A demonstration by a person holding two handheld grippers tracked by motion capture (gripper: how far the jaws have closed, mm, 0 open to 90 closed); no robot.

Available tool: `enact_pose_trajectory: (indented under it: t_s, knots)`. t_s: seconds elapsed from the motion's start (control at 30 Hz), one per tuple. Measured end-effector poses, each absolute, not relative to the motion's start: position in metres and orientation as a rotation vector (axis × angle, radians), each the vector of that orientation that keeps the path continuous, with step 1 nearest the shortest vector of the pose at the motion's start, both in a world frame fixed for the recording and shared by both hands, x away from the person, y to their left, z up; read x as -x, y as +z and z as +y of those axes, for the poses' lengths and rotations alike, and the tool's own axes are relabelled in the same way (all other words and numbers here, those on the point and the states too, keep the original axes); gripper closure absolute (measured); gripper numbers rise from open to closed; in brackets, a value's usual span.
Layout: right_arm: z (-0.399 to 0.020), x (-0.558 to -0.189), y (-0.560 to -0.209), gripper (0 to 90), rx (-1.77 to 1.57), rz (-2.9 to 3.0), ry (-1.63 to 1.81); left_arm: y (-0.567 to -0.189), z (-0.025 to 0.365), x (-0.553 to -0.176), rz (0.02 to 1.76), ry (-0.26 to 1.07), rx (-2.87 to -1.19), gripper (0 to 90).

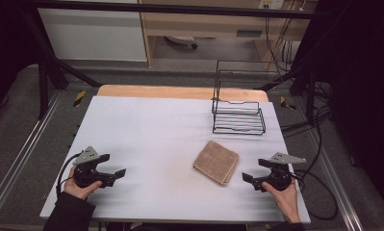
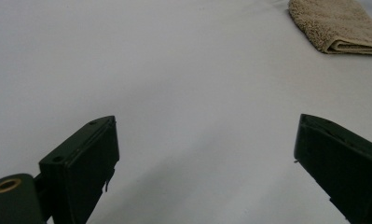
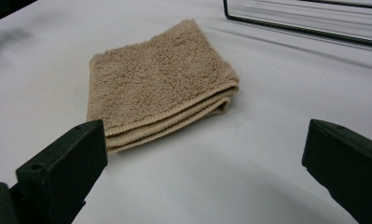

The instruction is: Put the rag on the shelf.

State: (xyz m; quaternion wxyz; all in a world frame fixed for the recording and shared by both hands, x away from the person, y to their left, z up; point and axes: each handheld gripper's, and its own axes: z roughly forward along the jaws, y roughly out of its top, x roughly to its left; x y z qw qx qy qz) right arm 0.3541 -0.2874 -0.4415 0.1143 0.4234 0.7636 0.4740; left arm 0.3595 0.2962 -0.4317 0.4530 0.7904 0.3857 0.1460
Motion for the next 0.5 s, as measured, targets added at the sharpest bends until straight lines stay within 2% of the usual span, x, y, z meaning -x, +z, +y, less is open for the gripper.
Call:
enact_pose_trajectory:
  t_s: [0.5]
  knots:
    - [-0.285, -0.353, -0.443, 0.6, -1.236, 2.259, 1.366, -0.431, 0.279, -0.357, 0.931, 0.355, -1.964, 6.0]
